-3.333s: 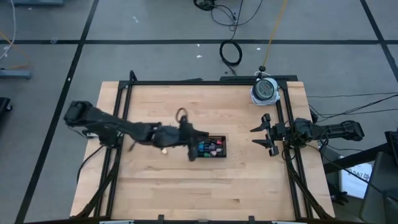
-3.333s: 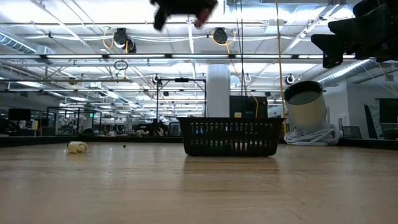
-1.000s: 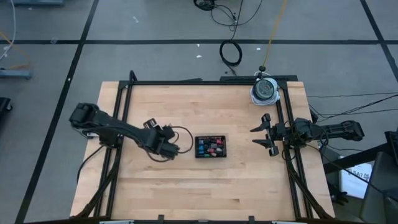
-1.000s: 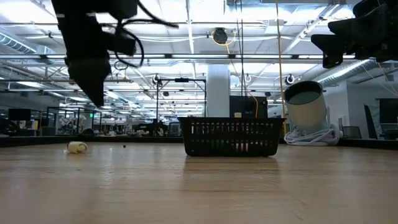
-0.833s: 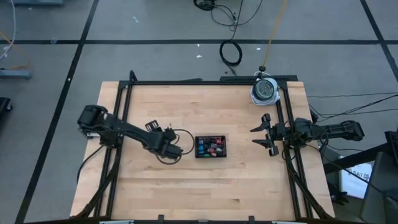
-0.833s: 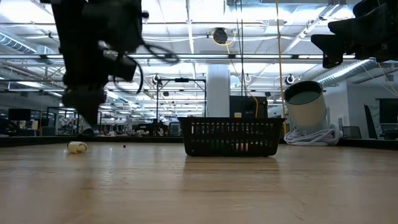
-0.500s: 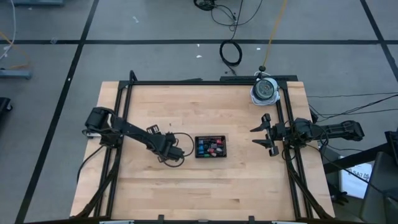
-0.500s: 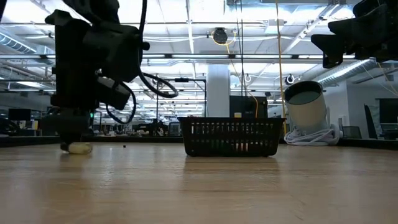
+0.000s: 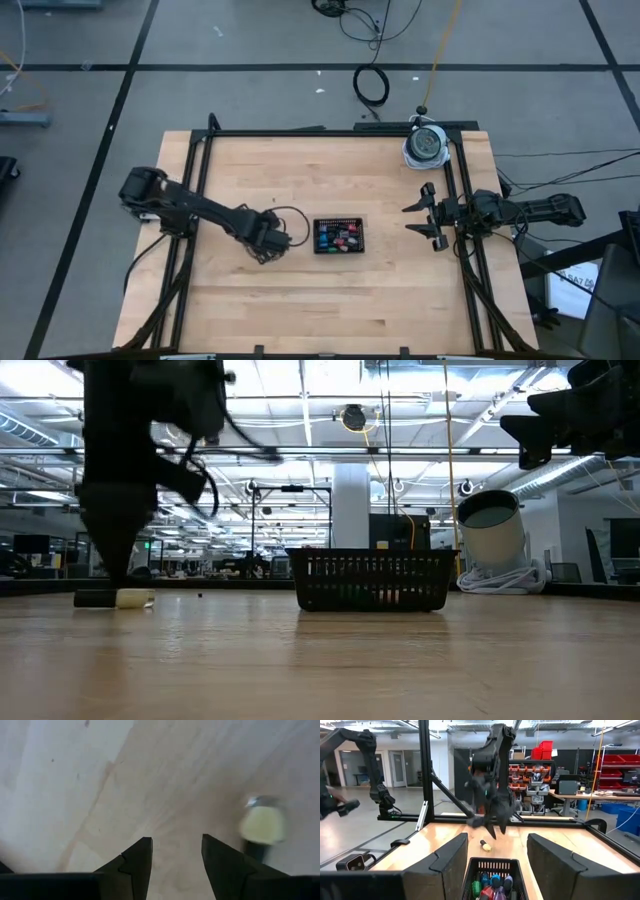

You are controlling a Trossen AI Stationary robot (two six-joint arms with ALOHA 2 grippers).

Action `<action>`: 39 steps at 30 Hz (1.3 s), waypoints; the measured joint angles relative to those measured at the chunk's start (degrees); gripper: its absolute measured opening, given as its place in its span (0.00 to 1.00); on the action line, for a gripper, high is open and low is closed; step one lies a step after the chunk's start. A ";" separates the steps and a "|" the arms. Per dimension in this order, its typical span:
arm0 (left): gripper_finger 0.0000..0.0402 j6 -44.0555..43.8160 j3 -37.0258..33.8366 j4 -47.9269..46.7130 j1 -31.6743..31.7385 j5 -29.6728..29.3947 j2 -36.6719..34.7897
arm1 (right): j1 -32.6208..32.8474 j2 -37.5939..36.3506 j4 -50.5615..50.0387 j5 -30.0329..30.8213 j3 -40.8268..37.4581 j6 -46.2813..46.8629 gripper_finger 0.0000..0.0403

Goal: Pick & Place Nail Polish
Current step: Put the yellow nail polish into the black bin

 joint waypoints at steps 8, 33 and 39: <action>0.42 -17.61 0.02 4.36 -4.57 3.60 -8.99 | 0.00 0.02 -0.13 0.01 0.00 0.00 0.48; 0.42 -11.22 0.09 7.86 -10.45 -1.67 -0.58 | -0.01 0.00 -0.13 0.01 -0.04 0.00 0.48; 0.42 -10.34 0.09 7.87 -10.45 -2.63 -0.58 | 0.00 0.00 -0.13 0.01 -0.04 0.00 0.48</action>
